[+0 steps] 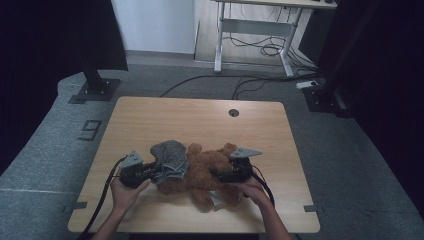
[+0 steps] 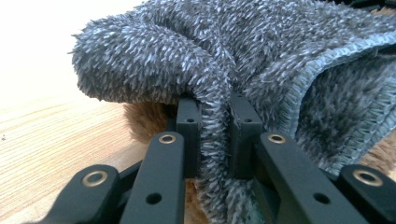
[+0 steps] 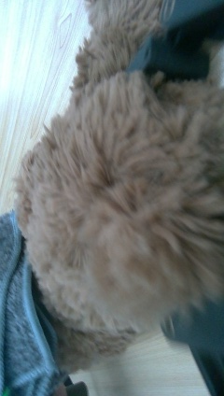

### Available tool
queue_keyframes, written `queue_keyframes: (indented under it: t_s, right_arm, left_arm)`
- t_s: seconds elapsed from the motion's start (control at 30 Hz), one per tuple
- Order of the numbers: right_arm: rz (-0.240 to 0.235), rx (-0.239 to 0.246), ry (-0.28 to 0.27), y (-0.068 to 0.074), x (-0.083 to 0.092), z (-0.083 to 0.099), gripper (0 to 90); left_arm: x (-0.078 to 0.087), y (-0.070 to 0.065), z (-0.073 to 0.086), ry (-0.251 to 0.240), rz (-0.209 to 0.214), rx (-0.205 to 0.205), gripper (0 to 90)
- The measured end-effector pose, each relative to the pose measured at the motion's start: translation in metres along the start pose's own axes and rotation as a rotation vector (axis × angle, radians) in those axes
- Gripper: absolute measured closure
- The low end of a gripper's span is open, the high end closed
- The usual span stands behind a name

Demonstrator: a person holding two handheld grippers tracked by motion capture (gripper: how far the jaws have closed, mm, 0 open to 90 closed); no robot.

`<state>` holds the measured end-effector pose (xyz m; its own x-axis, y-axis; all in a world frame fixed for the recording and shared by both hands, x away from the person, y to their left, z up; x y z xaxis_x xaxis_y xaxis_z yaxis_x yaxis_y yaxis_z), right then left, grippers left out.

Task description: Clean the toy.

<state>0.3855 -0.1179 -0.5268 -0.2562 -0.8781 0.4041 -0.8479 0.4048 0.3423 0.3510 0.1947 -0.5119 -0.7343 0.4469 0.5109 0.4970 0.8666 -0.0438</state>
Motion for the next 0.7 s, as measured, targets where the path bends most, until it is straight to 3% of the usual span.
queue_keyframes:
  t_s: [0.13,0.23,0.27,0.3,0.47,0.5,0.53,0.57,0.63,0.7]
  right_arm:
    - [0.041,0.087,0.004,0.012,0.002,0.007,40.6]
    - [0.071,0.151,-0.001,0.022,0.003,0.012,45.2]
    - [0.077,0.170,-0.006,0.025,0.003,0.013,45.6]
    - [0.086,0.191,-0.008,0.028,0.003,0.015,45.8]
    - [0.125,0.246,-0.025,0.037,0.001,0.020,46.0]
    - [0.130,0.250,-0.027,0.037,0.001,0.021,46.1]
    - [0.130,0.250,-0.027,0.037,0.001,0.021,46.1]
    - [0.140,0.256,-0.033,0.037,0.000,0.021,46.1]
    - [0.147,0.262,-0.036,0.038,0.000,0.022,46.1]
    - [0.160,0.273,-0.038,0.039,0.000,0.023,46.2]
  left_arm:
    - [0.002,-0.001,-0.006,0.008,0.006,0.006,77.5]
    - [0.003,-0.012,-0.028,-0.009,0.044,0.011,77.4]
    - [0.003,-0.012,-0.028,-0.009,0.044,0.011,77.4]
    - [-0.002,-0.027,-0.044,-0.017,0.069,-0.011,77.3]
    - [-0.033,-0.073,-0.080,-0.004,0.139,-0.061,77.3]
    - [-0.041,-0.082,-0.087,0.002,0.149,-0.066,77.3]
    - [-0.041,-0.082,-0.087,0.002,0.149,-0.066,77.1]
    - [-0.055,-0.098,-0.098,0.014,0.189,-0.054,77.1]
    - [-0.069,-0.112,-0.105,0.028,0.180,-0.082,77.1]
    - [-0.082,-0.121,-0.104,0.061,0.120,-0.141,77.2]
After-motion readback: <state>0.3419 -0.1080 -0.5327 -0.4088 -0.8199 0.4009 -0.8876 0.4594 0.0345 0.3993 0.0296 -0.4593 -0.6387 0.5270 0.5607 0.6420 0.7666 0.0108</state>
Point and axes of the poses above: each handheld gripper's, and its own axes: x roughly backward along the jaws, z roughly out of its underside, y roughly to its left, the point moved 4 cm from there along -x, roughly forward along the jaws, and after that the axes turned 15 degrees about -z, right-handed, at the moved point
